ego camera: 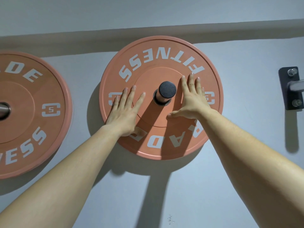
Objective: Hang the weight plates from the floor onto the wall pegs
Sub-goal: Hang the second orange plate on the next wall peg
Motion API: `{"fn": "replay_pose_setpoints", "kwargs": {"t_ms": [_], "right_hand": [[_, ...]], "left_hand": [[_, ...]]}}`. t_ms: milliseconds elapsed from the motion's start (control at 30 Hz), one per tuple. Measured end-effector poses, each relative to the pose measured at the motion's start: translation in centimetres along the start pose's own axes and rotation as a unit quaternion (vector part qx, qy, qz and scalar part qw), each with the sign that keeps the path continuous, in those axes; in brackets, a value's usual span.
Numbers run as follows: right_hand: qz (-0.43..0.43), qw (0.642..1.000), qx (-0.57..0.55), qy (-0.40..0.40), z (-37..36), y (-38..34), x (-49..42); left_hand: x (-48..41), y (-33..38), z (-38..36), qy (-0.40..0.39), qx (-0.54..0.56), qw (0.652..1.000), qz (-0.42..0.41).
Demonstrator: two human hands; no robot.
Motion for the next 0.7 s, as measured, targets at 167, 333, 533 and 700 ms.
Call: {"fn": "replay_pose_setpoints", "kwargs": {"t_ms": [167,333,533,700], "right_hand": [[0.004,1.0,0.024,0.001,-0.1,-0.4,0.0],[0.0,1.0,0.012,-0.018,-0.2,-0.5,-0.4],[-0.005,0.999,0.025,-0.031,0.1,-0.6,-0.3],[-0.036,0.998,0.039,-0.024,0.9,-0.8,1.1]], "left_hand": [[-0.6,0.5,-0.1,-0.016,0.033,0.999,0.023],[-1.9,1.7,-0.4,0.042,0.008,0.999,0.035],[-1.6,1.9,-0.3,0.044,-0.005,0.998,0.051],[-1.2,2.4,1.4,0.054,0.009,0.997,0.053]]}}
Point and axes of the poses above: each hand's wrist, its own x-axis away from the middle knuckle, its own z-axis out of the back of the hand, y = z × x, the point moved 3 cm from there along -x, towards the middle knuckle, and after that the axes turned 2 degrees about y, right-handed, at the moved point
